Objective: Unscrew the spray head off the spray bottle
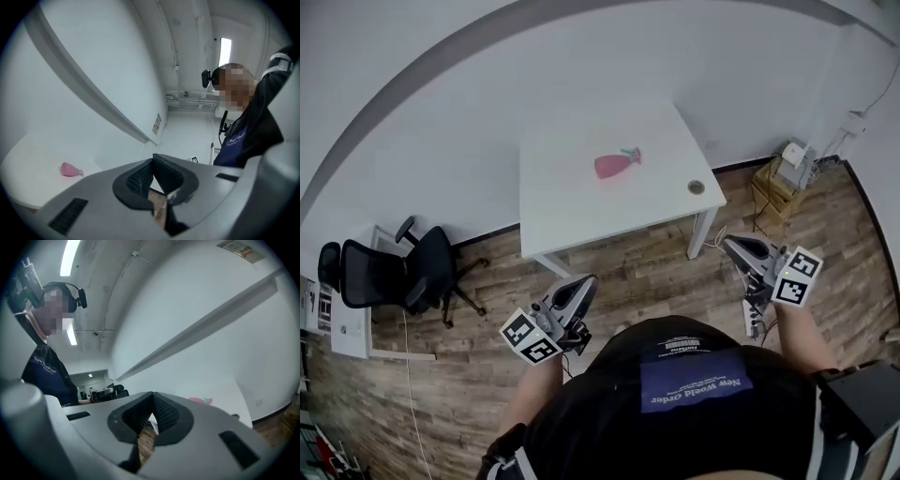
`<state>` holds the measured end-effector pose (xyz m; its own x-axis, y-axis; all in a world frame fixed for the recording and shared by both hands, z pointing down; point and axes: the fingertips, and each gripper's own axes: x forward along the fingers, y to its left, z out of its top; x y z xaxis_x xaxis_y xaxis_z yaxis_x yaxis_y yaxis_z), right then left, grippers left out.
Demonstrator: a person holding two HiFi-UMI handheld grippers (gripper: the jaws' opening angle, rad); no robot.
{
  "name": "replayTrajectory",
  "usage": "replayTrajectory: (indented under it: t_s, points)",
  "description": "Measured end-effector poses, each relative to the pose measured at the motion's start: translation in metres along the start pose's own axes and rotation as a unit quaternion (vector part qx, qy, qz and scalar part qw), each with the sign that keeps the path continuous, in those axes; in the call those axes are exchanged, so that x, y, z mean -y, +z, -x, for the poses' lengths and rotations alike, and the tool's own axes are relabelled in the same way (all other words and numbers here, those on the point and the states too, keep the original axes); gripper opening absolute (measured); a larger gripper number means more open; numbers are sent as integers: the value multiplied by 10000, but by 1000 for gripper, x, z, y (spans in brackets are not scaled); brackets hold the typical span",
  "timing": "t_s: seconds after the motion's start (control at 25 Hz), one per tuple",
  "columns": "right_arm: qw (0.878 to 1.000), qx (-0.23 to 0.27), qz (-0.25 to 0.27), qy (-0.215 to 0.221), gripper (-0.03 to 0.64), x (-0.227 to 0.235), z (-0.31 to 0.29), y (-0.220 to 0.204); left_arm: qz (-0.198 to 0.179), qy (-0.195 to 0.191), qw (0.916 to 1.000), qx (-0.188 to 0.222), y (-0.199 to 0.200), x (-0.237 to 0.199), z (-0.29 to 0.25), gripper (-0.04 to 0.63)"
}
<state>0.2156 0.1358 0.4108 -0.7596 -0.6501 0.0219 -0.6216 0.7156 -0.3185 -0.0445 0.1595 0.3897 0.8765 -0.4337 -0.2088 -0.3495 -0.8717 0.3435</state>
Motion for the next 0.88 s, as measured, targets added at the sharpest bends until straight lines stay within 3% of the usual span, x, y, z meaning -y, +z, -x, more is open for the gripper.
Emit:
replayTrajectory:
  t_s: [0.24, 0.44, 0.72, 0.88]
  points:
    - [9984, 158, 185, -506, -6, 11, -72, 34, -119, -423, 9990, -84, 47, -82, 0, 3]
    - [9971, 136, 192, -717, -6, 15, -129, 35, -67, -543, 9984, -118, 67, -140, 19, 3]
    - [9980, -50, 218, -595, -6, 34, -186, 39, 28, -449, 9990, -33, 78, -189, 25, 3]
    - [9992, -97, 130, -368, -6, 64, -211, 42, 29, -195, 9998, -25, 77, -212, 16, 3]
